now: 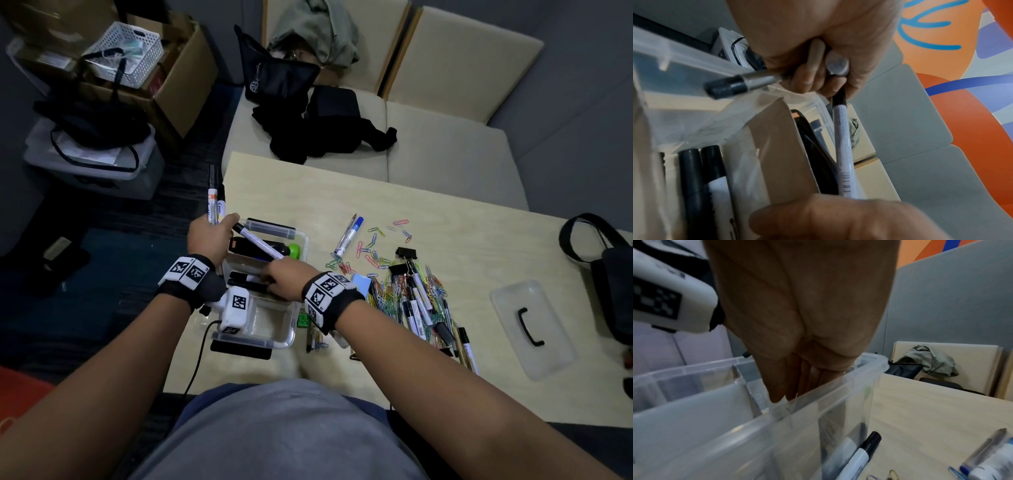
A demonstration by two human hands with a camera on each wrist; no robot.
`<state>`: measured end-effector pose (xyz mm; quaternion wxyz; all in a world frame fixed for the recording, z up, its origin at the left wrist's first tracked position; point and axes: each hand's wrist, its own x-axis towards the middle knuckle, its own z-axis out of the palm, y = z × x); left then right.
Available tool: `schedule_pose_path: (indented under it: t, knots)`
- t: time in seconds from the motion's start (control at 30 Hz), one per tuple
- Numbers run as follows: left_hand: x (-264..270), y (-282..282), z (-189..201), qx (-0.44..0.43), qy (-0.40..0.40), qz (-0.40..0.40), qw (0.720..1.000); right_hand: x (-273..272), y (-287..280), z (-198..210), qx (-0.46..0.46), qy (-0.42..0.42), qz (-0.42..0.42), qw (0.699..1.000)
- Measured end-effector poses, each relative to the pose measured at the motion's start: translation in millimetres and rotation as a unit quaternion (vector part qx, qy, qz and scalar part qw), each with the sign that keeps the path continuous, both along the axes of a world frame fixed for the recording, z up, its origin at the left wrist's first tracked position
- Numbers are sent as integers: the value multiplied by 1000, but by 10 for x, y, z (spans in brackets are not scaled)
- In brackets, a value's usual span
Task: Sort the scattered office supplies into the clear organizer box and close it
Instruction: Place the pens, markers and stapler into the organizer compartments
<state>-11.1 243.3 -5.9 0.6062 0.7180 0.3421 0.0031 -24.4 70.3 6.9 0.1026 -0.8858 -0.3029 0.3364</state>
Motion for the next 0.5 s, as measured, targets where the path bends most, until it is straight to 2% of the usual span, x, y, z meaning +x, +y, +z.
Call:
schedule_pose_path:
  t: [0.17,0.33,0.4,0.5]
  knots:
    - [0,-44,18,-23,-2,10,1000,4,-181,151,96,-63,-85,990]
    - [-3,-146,62,-46,-11,6,999,6,-226,203,147,-177,-177,957]
    - [2,-173,75,-50,-11,-1,999,-14,-221,202,156,-226,-184,944]
    - [4,-188,91,-46,-5,-12,999,-31,-232,133,132,-265,-173,939]
